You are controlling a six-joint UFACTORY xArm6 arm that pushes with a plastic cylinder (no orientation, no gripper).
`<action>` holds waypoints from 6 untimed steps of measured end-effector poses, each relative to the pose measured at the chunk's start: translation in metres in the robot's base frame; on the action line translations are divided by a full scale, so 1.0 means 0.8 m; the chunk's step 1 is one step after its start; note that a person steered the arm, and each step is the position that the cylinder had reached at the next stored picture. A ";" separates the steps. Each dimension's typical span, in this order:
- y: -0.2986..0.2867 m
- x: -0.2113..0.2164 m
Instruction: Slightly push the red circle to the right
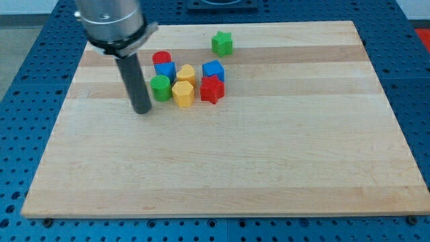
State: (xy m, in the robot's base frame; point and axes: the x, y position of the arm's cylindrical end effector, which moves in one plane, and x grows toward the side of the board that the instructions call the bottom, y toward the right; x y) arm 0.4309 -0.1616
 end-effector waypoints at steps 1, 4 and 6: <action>-0.012 -0.051; 0.005 -0.150; 0.013 -0.165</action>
